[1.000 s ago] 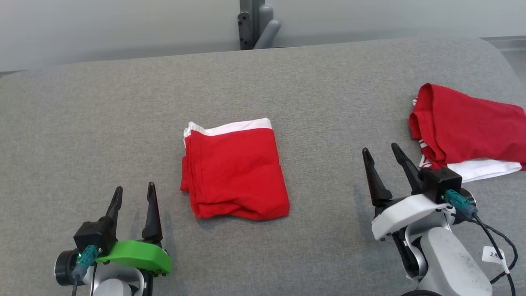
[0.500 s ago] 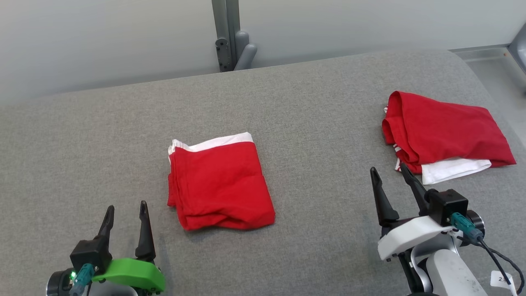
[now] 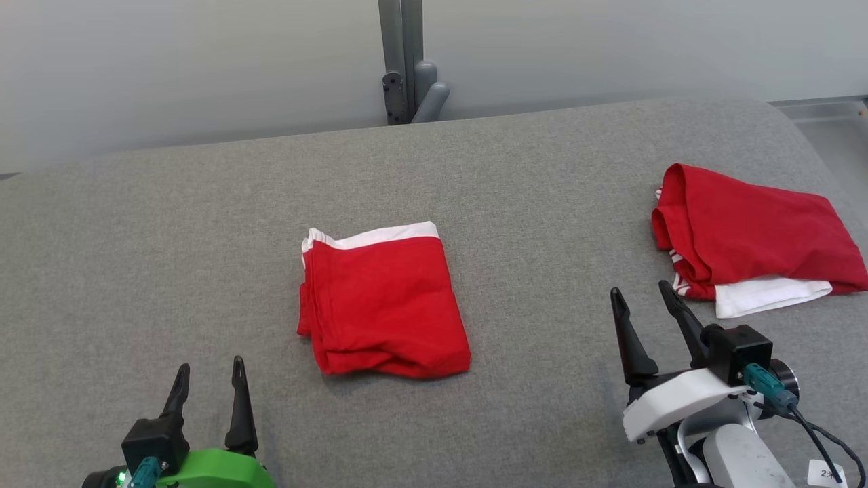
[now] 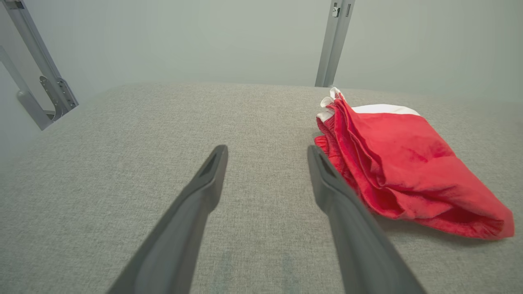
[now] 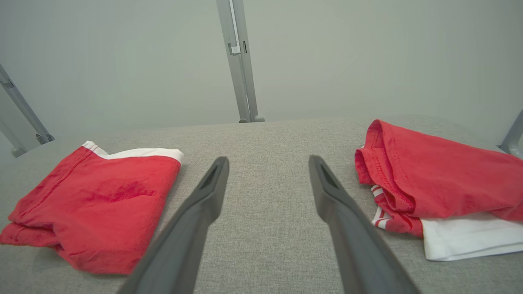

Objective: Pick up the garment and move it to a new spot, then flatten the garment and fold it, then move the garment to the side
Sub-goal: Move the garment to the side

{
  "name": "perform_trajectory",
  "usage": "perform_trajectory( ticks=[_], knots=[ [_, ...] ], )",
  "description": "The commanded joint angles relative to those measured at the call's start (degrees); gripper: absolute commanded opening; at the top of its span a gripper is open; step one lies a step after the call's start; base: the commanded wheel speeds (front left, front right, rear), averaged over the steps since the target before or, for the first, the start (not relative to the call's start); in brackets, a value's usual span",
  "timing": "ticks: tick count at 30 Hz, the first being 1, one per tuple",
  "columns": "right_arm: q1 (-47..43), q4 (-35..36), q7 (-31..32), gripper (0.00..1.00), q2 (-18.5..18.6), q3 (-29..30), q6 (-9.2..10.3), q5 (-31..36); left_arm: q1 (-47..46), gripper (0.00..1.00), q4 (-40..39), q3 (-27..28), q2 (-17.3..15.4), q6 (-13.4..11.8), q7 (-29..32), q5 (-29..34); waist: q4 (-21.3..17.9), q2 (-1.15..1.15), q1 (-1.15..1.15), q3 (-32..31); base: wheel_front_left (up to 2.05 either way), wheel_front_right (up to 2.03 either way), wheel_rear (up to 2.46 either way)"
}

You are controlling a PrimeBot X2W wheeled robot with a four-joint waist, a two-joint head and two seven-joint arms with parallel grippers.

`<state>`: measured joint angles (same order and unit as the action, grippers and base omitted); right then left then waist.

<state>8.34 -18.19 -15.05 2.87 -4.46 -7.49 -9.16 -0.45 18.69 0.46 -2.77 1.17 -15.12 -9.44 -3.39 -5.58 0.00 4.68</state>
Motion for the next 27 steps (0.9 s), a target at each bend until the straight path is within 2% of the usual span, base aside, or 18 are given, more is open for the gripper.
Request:
perform_trajectory(
  ticks=[1, 6, 11, 20, 27],
  knots=[
    [-1.20, 0.32, -0.12, 1.00, 0.14, -0.06, 0.03, -0.18, 0.93, 1.00, -0.25, 0.12, -0.26, -0.12, 0.02, 0.40, 0.34, -0.01, 0.00, 0.11, 0.00, 0.00, 0.00],
    [-1.19, 0.27, -0.12, 1.00, 0.13, -0.15, 0.03, -0.28, 0.05, 1.00, -0.67, -0.39, -0.26, 0.00, 0.02, 0.52, 1.39, -0.01, 0.00, 0.87, 0.00, 0.00, 0.00],
    [-0.48, -0.70, -0.12, 1.00, 0.14, -0.71, 0.03, 0.12, -1.11, 1.00, -1.54, -1.89, -0.25, 0.14, 0.02, 0.16, 4.02, -0.01, 0.00, 2.92, 0.00, 0.00, 0.00],
    [6.51, -6.64, -0.12, 1.00, 0.16, -3.10, 0.03, -2.50, -4.55, 1.00, -2.80, -7.19, -0.25, -0.61, 0.02, -1.67, 12.55, -0.01, 0.00, 10.25, 0.00, 0.00, 0.00],
    [12.74, -13.85, -0.12, 1.00, 0.24, -4.88, 0.03, -5.35, -6.02, 1.00, -3.00, -10.03, -0.26, -1.31, 0.02, -2.78, 19.12, -0.01, 0.00, 13.32, 0.00, 0.00, 0.00]
  ],
)
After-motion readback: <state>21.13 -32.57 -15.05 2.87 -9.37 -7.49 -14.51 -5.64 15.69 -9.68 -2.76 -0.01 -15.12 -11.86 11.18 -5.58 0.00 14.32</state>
